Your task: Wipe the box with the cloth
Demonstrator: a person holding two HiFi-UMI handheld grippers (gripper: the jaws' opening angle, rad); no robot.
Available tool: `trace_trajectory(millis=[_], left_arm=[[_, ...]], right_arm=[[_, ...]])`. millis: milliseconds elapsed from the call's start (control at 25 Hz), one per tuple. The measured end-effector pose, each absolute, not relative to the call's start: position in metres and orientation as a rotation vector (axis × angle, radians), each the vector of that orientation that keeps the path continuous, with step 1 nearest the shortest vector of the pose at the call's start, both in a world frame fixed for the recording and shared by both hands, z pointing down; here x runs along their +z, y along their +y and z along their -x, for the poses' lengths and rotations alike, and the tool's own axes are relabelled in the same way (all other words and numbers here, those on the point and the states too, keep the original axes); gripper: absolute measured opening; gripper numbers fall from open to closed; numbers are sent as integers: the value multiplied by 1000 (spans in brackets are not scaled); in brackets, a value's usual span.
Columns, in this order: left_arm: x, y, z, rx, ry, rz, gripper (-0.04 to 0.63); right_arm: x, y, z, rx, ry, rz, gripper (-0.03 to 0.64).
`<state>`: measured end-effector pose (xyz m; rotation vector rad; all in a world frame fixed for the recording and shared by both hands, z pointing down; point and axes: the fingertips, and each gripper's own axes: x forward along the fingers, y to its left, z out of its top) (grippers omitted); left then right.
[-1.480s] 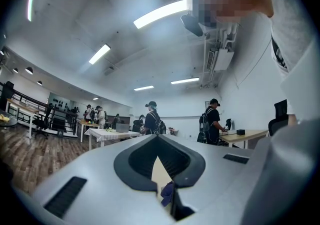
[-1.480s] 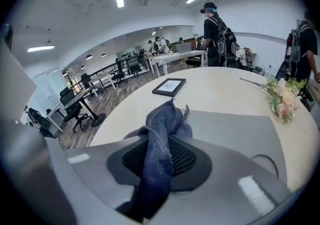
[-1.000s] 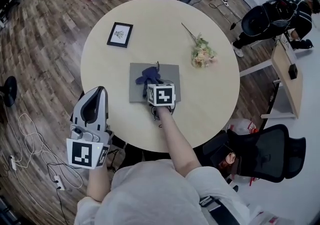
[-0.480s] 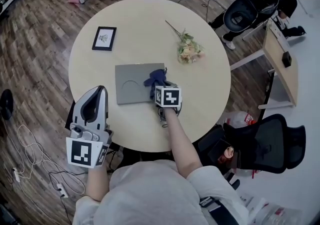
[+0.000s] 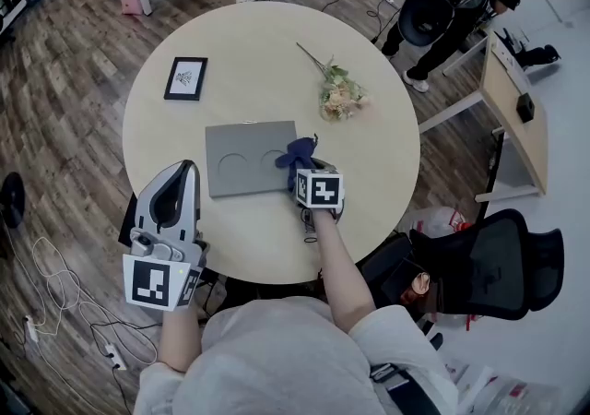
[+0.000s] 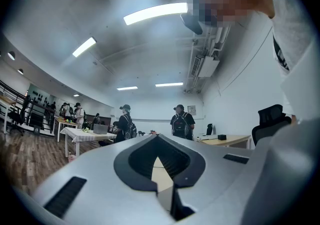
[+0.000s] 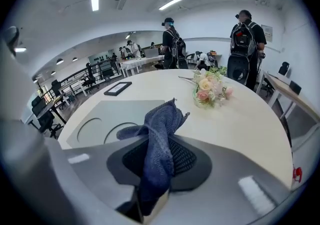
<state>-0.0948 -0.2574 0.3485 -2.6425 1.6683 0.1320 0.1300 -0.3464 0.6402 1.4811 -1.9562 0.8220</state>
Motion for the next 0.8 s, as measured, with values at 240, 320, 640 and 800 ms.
trace_trajectory(millis=[240,320,640,800], left_arm=[[345,-252,100,139,1682,2626,8],[343,-249,105,140,1693,2615,8],[341,-229,132,147,1762,2563,8],[342,-218,157,151,1809,2536,8]], right_arm=[[634,-343,-129,823,-1951,-1486,97],[626,-341,-114,840,-2002,-1476,97],[598,-323,-16,866,-2197,-1316,97],[598,-306,36,854,-2239,-1215,97]])
